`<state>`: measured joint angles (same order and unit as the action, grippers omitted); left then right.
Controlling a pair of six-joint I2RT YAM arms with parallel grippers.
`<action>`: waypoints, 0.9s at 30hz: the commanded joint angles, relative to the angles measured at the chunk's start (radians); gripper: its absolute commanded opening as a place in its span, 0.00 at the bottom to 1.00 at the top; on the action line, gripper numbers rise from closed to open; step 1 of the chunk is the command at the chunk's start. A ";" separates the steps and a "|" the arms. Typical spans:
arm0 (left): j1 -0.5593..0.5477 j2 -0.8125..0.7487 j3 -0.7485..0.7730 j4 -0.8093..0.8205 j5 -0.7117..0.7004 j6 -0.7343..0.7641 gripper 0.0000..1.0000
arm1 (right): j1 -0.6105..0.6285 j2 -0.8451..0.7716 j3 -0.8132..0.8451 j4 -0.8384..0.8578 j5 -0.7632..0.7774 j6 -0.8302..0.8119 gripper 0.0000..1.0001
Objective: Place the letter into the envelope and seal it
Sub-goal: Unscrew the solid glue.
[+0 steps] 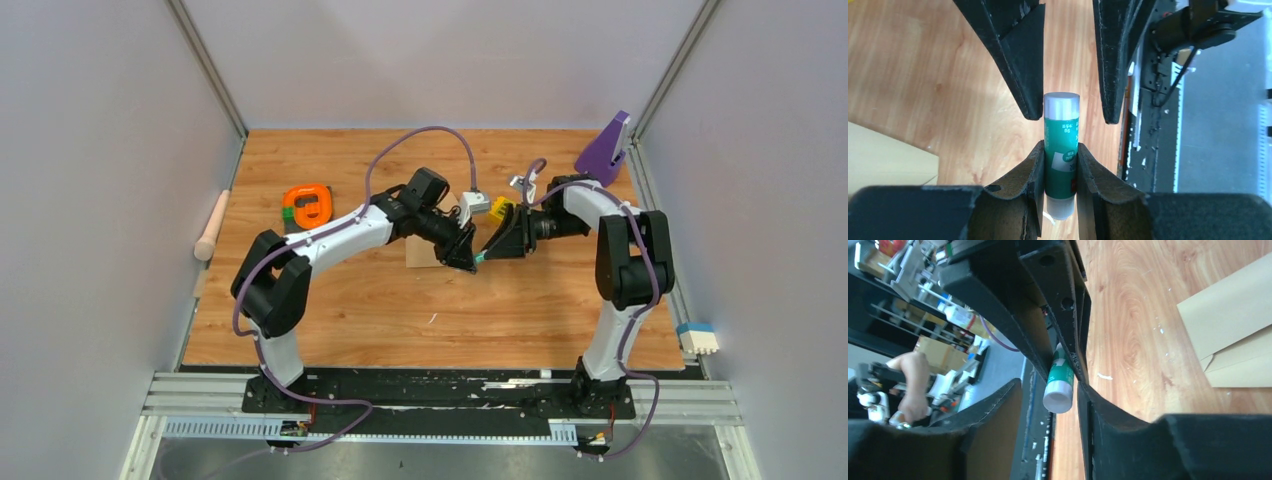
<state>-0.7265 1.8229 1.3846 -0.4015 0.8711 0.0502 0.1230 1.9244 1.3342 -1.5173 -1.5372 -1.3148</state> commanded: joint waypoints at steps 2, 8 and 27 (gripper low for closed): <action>-0.015 -0.055 0.016 0.013 -0.148 0.058 0.00 | 0.000 -0.065 -0.002 -0.020 -0.172 0.012 0.70; -0.008 0.006 0.055 -0.057 0.109 0.056 0.00 | -0.029 -0.155 -0.122 -0.021 -0.118 -0.317 1.00; -0.005 0.073 -0.014 0.093 0.433 -0.129 0.00 | -0.048 -0.282 -0.201 -0.020 -0.110 -0.526 0.75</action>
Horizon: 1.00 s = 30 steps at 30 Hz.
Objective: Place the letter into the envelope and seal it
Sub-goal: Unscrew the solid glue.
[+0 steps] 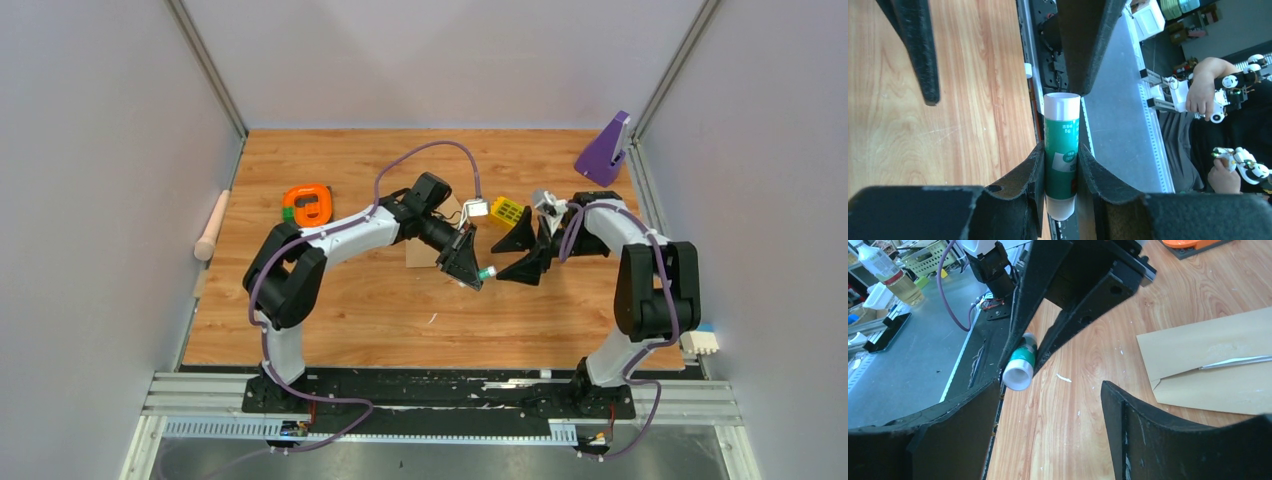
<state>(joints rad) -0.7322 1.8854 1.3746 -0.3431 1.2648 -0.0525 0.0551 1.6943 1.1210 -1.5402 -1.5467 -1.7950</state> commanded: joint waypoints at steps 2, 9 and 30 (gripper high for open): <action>0.001 0.015 0.000 0.028 0.037 -0.022 0.00 | 0.033 -0.060 0.013 0.002 -0.093 -0.042 0.75; 0.000 0.023 0.010 0.013 0.032 -0.014 0.00 | 0.086 -0.060 0.009 0.002 -0.061 -0.032 0.72; 0.012 0.017 0.016 0.006 0.019 -0.015 0.00 | 0.101 -0.073 0.016 0.009 0.066 -0.059 0.47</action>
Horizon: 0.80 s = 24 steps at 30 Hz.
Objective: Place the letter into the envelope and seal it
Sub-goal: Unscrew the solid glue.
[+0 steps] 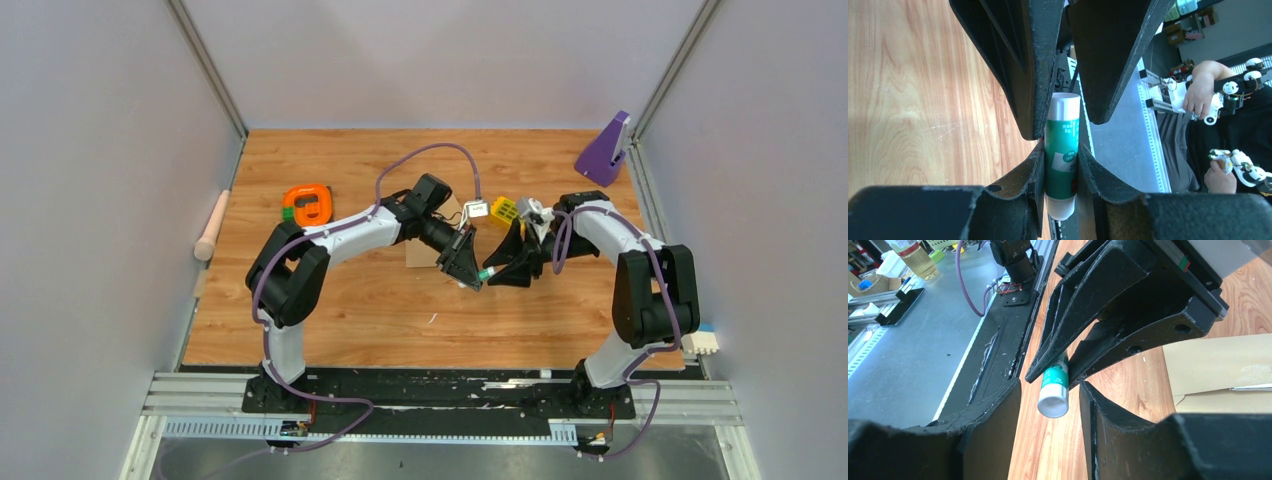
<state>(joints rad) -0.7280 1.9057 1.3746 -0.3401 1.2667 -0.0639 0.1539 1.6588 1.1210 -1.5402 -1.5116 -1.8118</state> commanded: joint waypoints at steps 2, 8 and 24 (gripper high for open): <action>0.009 -0.003 0.014 0.005 0.016 -0.005 0.00 | 0.003 -0.035 0.018 0.011 0.035 -0.035 0.47; 0.009 -0.004 0.014 0.005 0.005 -0.003 0.00 | 0.003 0.012 0.077 0.003 0.057 0.094 0.52; 0.021 -0.025 0.014 -0.014 -0.105 0.025 0.00 | 0.011 -0.074 0.097 0.337 0.253 0.607 0.65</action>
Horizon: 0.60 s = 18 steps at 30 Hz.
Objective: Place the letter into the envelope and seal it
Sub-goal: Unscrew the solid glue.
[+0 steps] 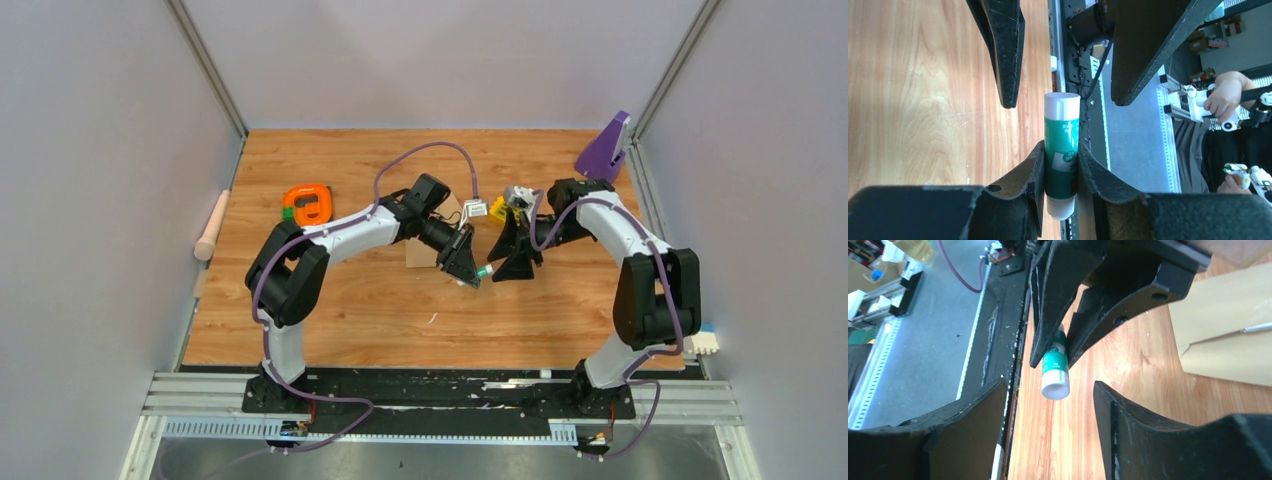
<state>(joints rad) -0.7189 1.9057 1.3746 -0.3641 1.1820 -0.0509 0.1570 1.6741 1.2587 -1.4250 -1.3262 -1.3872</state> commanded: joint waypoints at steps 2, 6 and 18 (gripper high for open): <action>0.017 -0.028 0.011 0.020 -0.025 0.003 0.00 | 0.007 -0.116 -0.059 0.255 0.074 0.189 0.68; 0.024 -0.026 0.008 0.034 -0.042 -0.010 0.00 | 0.007 -0.162 -0.093 0.334 0.082 0.231 0.70; 0.030 -0.027 0.003 0.052 0.000 -0.026 0.00 | 0.041 -0.155 -0.124 0.406 0.035 0.278 0.67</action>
<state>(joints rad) -0.6907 1.9057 1.3746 -0.3458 1.1465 -0.0662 0.1692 1.5040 1.1366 -1.0592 -1.2499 -1.1290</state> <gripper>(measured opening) 0.317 0.674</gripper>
